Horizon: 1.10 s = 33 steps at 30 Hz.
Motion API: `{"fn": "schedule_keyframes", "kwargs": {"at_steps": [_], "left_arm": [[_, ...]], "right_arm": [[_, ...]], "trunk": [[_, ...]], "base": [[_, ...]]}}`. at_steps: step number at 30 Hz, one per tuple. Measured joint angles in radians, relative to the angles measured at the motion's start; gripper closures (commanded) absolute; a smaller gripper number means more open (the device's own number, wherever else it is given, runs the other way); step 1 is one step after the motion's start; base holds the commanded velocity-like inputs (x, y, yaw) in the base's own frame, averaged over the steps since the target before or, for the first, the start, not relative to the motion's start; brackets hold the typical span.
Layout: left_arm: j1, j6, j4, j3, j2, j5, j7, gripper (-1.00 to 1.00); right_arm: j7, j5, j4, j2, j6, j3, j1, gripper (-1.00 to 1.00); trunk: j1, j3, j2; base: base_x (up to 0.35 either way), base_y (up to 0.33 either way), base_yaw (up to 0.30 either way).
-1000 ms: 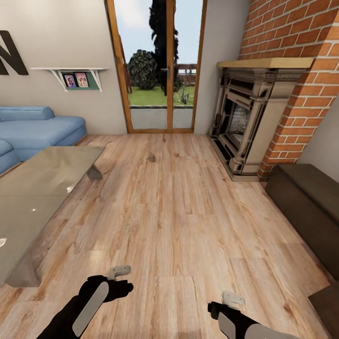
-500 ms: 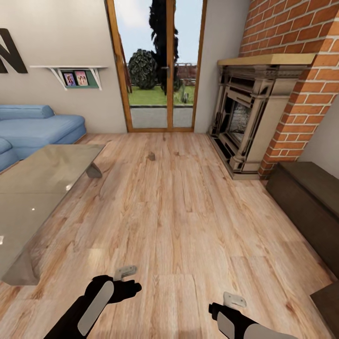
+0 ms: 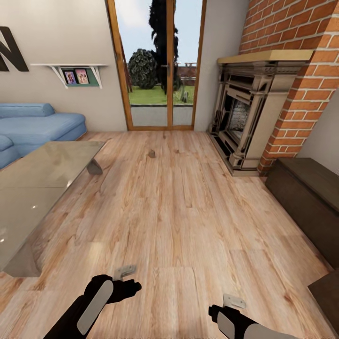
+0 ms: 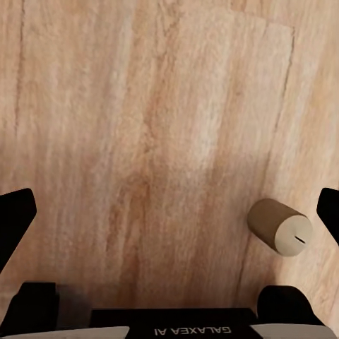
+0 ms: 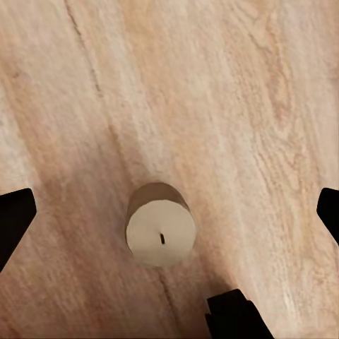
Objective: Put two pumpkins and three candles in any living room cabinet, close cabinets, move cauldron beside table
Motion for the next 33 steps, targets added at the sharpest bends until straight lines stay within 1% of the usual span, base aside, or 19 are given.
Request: {"fn": "schedule_keyframes", "kwargs": {"at_steps": [7,14,19,27,32,33], "left_arm": [[0.0,0.0,0.001,-0.003,0.0,-0.001,0.001,-1.0],[0.0,0.0,0.001,-0.005,-0.001,-0.001,0.001,-1.0],[0.0,0.001,-0.001,0.0,0.0,-0.001,0.001,-1.0],[0.0,0.004,-0.004,0.003,0.004,-0.001,0.001,-1.0],[0.0,0.006,-0.007,0.007,0.012,0.0,-0.003,-1.0],[0.0,0.006,-0.016,0.013,0.014,0.0,-0.003,-1.0]], "right_arm": [[0.001,0.002,0.0,0.0,-0.006,0.001,0.0,-1.0],[0.007,0.01,-0.002,0.0,-0.018,0.006,0.0,-1.0],[0.007,0.018,-0.003,0.0,-0.047,0.008,0.0,-1.0],[0.007,0.022,-0.004,0.0,-0.123,0.014,0.0,-1.0],[0.008,0.022,-0.004,-0.001,-0.135,0.014,0.0,-1.0],[0.008,0.022,-0.003,0.0,-0.135,0.014,0.0,-1.0]], "trunk": [[0.027,-0.022,-0.049],[0.054,-0.044,-0.098],[0.073,-0.06,-0.133],[0.103,-0.085,-0.189],[0.123,-0.1,-0.224],[0.126,-0.103,-0.231]], "base": [[-0.136,0.0,0.0],[-0.017,0.0,0.0],[-0.001,0.0,0.0],[0.0,0.0,0.0],[0.0,0.0,0.0],[0.0,0.0,0.0]]}}
